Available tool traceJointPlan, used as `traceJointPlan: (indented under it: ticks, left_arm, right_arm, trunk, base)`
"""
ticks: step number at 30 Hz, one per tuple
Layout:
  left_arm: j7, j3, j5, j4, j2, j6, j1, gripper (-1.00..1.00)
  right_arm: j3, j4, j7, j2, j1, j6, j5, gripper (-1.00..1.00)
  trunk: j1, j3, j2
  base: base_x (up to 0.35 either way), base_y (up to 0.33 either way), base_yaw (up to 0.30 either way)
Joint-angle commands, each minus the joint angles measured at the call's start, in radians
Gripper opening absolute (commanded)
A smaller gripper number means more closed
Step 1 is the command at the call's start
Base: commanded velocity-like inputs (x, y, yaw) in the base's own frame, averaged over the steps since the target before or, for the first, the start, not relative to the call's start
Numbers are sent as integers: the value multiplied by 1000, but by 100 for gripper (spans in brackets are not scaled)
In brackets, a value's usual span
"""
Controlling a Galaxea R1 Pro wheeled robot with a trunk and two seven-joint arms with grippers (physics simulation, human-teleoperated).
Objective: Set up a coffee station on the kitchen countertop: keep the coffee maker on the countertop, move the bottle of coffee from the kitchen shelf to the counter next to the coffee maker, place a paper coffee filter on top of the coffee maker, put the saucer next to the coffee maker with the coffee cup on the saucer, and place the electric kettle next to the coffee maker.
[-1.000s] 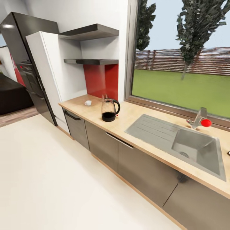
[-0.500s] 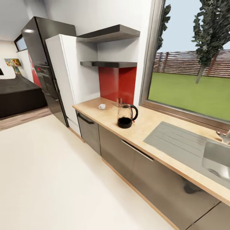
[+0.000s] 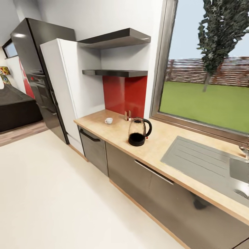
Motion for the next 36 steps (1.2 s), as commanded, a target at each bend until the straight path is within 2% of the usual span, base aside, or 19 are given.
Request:
traceJointPlan:
  ticks: [1,16,28,36]
  left_arm:
    - [-2,8,-9,0,0,-2,-1,100]
    - [-2,7,-9,0,-1,-4,-1,100]
    - [-3,5,-13,3,1,-6,-1,100]
    - [-5,3,-15,3,3,-7,-1,100]
  right_arm:
    - [-9,0,3,0,-1,1,10,100]
    - [-9,0,3,0,-1,1,10,100]
    - [-10,-2,-2,1,-1,3,7,100]
    - [-13,-3,-3,3,-1,4,5,100]
  trunk:
    - [1,-1,-2]
    - [1,10,-2]
    - [1,16,-2]
    - [1,16,-2]
  base:
    - [124,310,-250]
    - [121,285,-273]
    - [25,17,-279]
    - [0,0,-59]
